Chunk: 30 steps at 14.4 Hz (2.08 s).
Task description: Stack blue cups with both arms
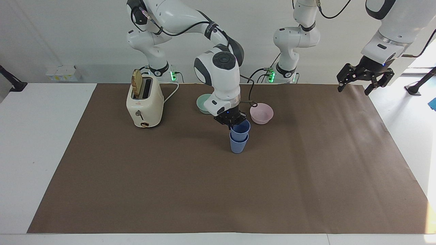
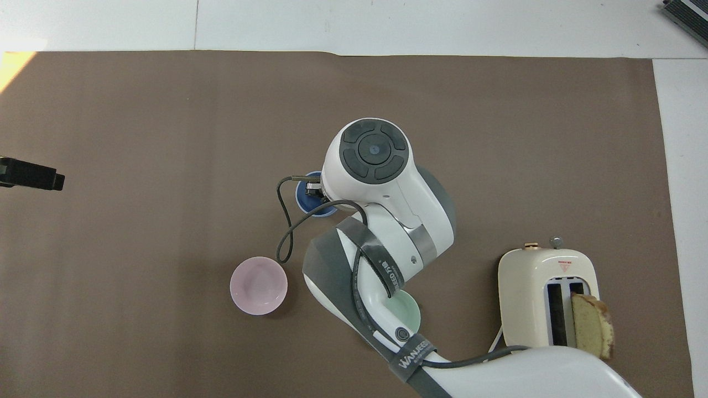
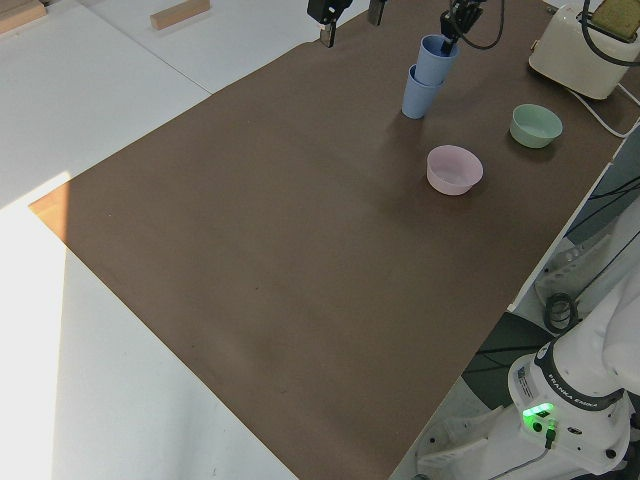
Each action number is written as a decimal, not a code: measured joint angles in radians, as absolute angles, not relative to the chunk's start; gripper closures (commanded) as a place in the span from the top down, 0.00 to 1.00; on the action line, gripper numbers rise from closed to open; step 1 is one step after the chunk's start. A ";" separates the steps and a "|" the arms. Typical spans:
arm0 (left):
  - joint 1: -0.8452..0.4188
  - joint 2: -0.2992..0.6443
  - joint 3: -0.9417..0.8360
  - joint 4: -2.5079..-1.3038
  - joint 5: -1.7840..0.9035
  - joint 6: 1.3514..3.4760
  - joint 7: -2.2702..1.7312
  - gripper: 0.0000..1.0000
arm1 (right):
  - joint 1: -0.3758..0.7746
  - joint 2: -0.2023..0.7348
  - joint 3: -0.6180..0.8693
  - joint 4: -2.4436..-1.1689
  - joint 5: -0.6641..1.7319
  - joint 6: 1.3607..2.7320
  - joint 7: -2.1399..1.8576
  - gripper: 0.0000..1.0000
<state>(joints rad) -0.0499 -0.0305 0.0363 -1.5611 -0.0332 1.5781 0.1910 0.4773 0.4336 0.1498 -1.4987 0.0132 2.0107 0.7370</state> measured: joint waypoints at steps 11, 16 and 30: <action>-0.050 -0.031 0.036 -1.561 -0.033 1.578 0.191 1.00 | 0.470 0.438 0.146 -1.512 -0.025 2.030 0.737 1.00; -0.050 -0.031 0.036 -1.561 -0.033 1.579 0.191 1.00 | 0.392 0.299 0.137 -1.485 -0.064 1.863 0.666 1.00; -0.050 -0.031 0.036 -1.561 -0.033 1.578 0.191 1.00 | -0.053 0.010 0.130 -1.479 0.021 1.491 0.154 1.00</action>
<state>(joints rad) -0.0499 -0.0306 0.0363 -1.5607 -0.0332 1.5785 0.1909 -0.0530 0.0103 0.1298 -1.4788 0.0214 1.4907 0.1539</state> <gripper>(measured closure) 0.000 0.000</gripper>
